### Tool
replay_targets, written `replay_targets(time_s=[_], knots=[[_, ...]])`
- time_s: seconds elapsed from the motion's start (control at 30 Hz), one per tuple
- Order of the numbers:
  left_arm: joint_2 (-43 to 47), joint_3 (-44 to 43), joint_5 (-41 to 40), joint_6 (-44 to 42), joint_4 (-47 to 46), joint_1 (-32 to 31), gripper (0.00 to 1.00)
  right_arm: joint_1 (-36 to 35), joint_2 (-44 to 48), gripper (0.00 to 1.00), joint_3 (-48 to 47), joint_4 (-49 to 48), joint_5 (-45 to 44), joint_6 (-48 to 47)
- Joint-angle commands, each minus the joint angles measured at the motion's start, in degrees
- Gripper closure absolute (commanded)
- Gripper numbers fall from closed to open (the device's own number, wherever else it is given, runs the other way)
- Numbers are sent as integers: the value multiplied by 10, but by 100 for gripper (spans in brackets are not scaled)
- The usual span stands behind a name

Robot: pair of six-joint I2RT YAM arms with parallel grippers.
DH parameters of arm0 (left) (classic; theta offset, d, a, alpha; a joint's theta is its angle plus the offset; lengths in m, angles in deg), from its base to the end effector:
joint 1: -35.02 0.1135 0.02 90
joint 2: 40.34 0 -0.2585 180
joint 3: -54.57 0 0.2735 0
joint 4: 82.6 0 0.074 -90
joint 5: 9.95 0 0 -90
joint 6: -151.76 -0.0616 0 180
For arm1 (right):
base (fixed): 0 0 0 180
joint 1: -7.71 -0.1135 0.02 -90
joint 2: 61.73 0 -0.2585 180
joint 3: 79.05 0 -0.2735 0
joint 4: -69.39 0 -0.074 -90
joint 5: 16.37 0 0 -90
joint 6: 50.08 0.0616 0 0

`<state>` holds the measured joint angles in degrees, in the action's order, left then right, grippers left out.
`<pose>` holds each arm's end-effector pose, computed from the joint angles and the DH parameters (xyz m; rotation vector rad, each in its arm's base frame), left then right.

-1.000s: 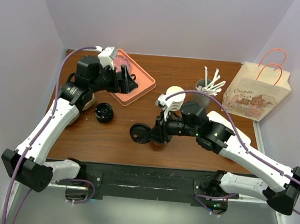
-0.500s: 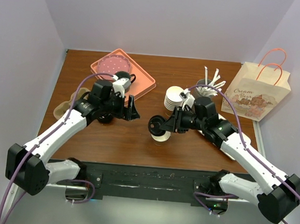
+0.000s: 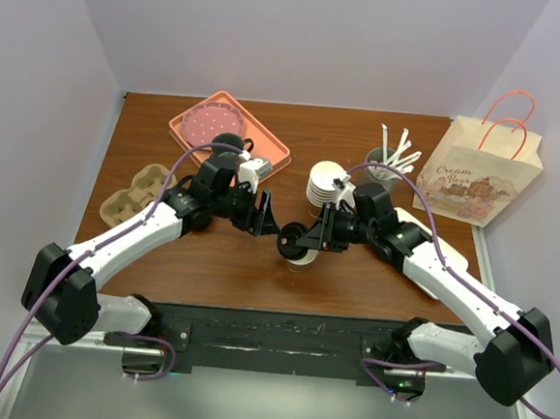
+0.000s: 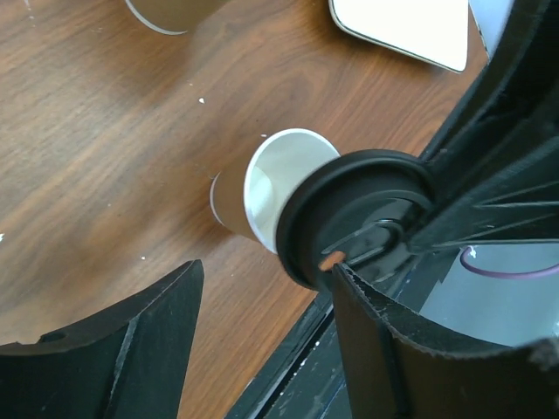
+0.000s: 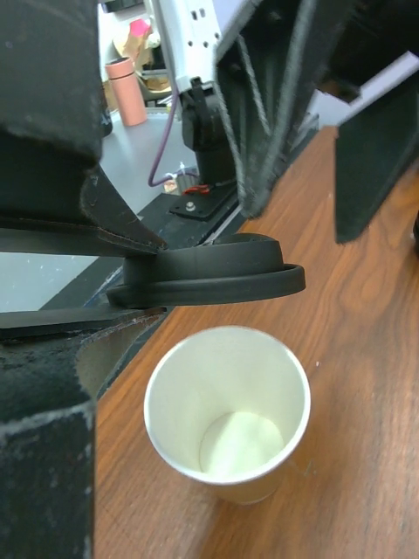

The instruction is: Pack the takeout coffee

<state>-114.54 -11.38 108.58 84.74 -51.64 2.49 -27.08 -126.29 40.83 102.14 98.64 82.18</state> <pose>0.2536 -0.1966 0.2420 0.4816 2.3345 -1.0556 0.2192 0.1840 0.2473 -0.1083 2.4321 1.1682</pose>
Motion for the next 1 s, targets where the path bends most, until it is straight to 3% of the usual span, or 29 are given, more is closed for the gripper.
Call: replay_targets(time_s=[0.0, 0.8, 0.97], knots=[[-1, -2, 16, 13, -38, -4, 36, 4, -14, 93, 5, -32, -2, 8], [-51, -8, -1, 12, -16, -46, 43, 13, -16, 91, 28, -71, 8, 22], [-71, -22, -5, 18, -16, -56, 49, 14, -10, 89, 36, -70, 8, 23]])
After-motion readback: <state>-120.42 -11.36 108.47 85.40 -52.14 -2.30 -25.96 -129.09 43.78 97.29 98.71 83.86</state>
